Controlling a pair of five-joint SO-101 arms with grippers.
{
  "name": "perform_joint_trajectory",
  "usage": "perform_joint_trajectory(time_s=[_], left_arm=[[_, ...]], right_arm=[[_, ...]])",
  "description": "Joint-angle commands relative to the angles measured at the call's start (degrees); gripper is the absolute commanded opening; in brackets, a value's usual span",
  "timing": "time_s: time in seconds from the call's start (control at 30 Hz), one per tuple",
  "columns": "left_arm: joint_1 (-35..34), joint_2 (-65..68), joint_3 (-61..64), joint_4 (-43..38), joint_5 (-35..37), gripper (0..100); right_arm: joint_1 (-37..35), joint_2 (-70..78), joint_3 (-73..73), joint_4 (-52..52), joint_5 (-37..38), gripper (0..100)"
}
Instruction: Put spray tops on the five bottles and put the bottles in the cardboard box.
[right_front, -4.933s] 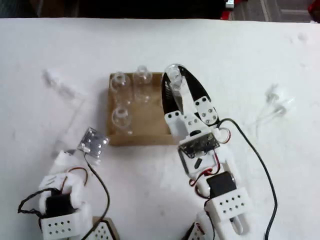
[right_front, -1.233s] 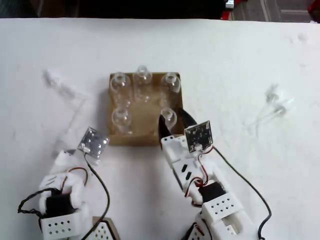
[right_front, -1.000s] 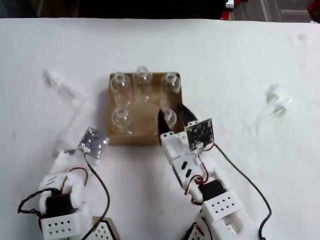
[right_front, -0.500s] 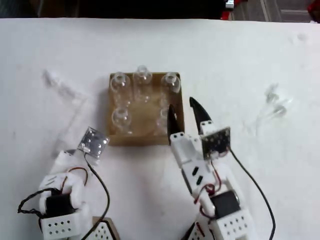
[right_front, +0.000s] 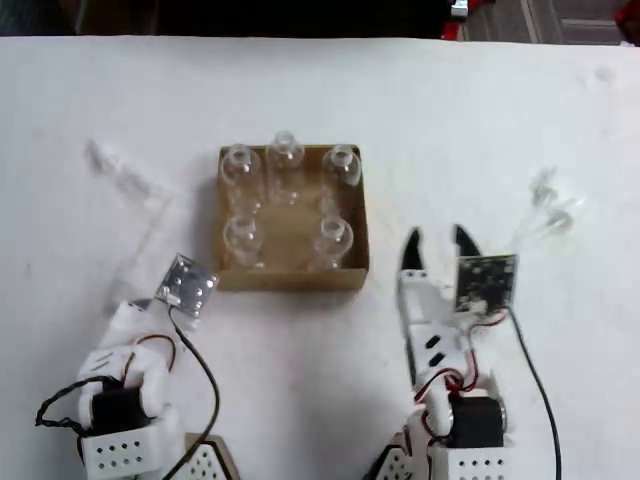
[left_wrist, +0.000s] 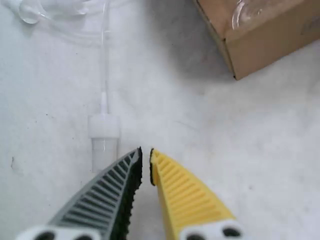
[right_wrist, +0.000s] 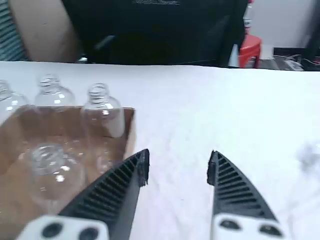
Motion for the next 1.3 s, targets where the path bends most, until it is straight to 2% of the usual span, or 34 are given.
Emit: perform_joint_trajectory(time_s=[0.0,0.2,0.83,1.1,1.27], left_arm=[[-0.7,-0.3,-0.2,0.4,-0.3,4],[-0.6,-0.3,-0.2,0.4,-0.2,4],[-0.7,-0.4,-0.2,-0.2,-0.5,4],[-0.7,-0.4,-0.2,-1.4,-0.5,4],[-0.7,-0.4,-0.2,-1.4,-0.5,4]], right_arm=[[8.1,0.2,0.3,1.1,0.4,16.3],[12.5,0.2,11.1,-1.0,0.4,16.3],[13.1,0.6,11.4,-1.0,0.7,16.3],[7.5,0.3,11.4,2.7,0.9,16.4],[6.9,0.3,11.4,3.0,0.9,16.4]])
